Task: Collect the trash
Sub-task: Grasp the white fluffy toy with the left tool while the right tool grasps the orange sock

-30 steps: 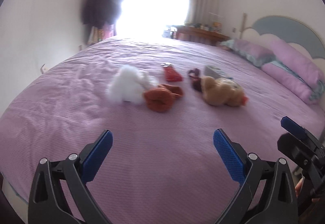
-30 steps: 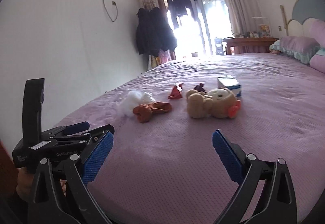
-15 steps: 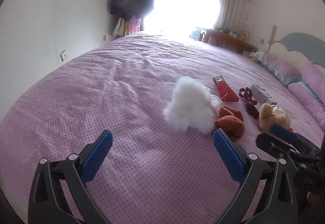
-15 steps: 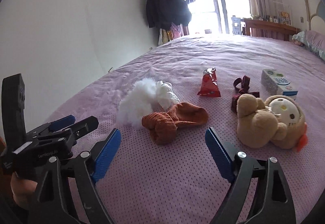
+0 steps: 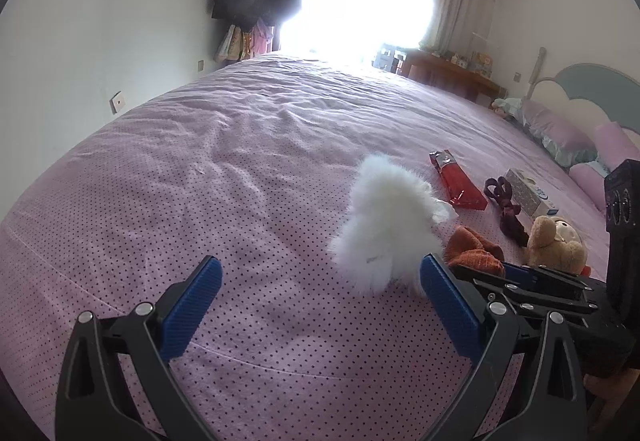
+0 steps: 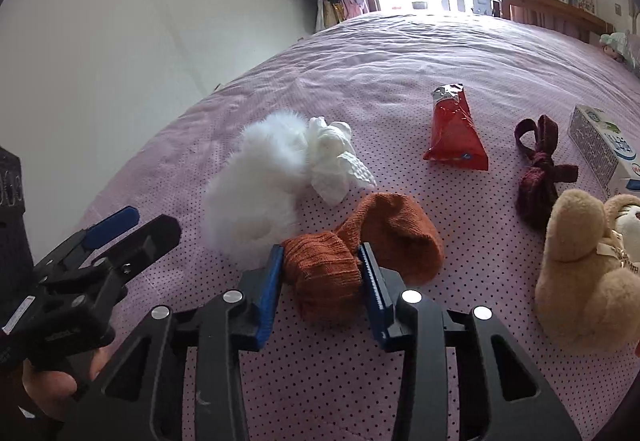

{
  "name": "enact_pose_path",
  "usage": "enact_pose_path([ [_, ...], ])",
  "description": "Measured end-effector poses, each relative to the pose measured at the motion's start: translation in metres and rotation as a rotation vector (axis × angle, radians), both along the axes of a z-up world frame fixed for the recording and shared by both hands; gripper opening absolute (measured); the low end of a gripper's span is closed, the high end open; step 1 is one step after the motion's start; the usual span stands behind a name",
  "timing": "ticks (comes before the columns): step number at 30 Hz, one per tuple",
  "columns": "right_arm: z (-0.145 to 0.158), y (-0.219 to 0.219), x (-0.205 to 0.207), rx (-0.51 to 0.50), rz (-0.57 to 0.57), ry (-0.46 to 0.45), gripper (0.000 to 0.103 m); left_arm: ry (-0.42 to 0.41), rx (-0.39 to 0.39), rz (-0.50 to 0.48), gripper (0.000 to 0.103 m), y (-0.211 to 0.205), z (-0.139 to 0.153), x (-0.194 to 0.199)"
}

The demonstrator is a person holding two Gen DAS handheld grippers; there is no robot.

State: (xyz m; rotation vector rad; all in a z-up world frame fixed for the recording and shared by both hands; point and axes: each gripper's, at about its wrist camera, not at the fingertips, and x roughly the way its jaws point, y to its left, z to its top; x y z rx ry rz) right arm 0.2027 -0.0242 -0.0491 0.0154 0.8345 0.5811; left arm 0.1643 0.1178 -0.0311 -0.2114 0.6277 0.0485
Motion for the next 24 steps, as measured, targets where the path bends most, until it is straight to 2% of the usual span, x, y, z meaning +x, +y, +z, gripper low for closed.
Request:
enact_pose_path([
  [8, 0.013, -0.034, -0.030, 0.076, 0.003, -0.031, 0.034, 0.057, -0.019, -0.071, 0.099, -0.019, -0.005, 0.035],
  [12, 0.014, -0.047, -0.030, 0.095, -0.009, -0.019, 0.034, 0.130, -0.029, -0.102, 0.097, -0.026, -0.011, 0.062],
  [13, 0.014, -0.050, -0.029, 0.105, -0.015, -0.014, 0.034, 0.139, -0.025, -0.118, 0.086, -0.029, -0.014, 0.067],
  [14, 0.014, -0.054, -0.028, 0.116, -0.019, -0.010, 0.034, 0.156, -0.028, -0.136, 0.057, -0.032, -0.016, 0.070],
  [15, 0.014, -0.056, -0.029, 0.124, -0.021, -0.008, 0.034, 0.181, -0.029, -0.148, 0.046, -0.034, -0.019, 0.074],
  [16, 0.014, -0.058, -0.029, 0.128, -0.025, -0.009, 0.034, 0.197, -0.020, -0.140, 0.043, -0.035, -0.022, 0.076],
  [17, 0.014, -0.060, -0.030, 0.132, -0.027, -0.009, 0.034, 0.192, -0.024, -0.131, 0.036, -0.033, -0.023, 0.074],
  [19, 0.015, -0.064, -0.033, 0.141, -0.026, -0.014, 0.034, 0.173, -0.061, -0.137, 0.028, -0.028, -0.021, 0.068],
  [21, 0.017, -0.066, -0.037, 0.145, -0.023, -0.015, 0.034, 0.154, -0.086, -0.136, 0.027, -0.024, -0.018, 0.060],
  [24, 0.021, -0.070, -0.044, 0.145, -0.023, -0.029, 0.033, 0.125, -0.079, -0.154, 0.027, -0.025, -0.010, 0.040],
])
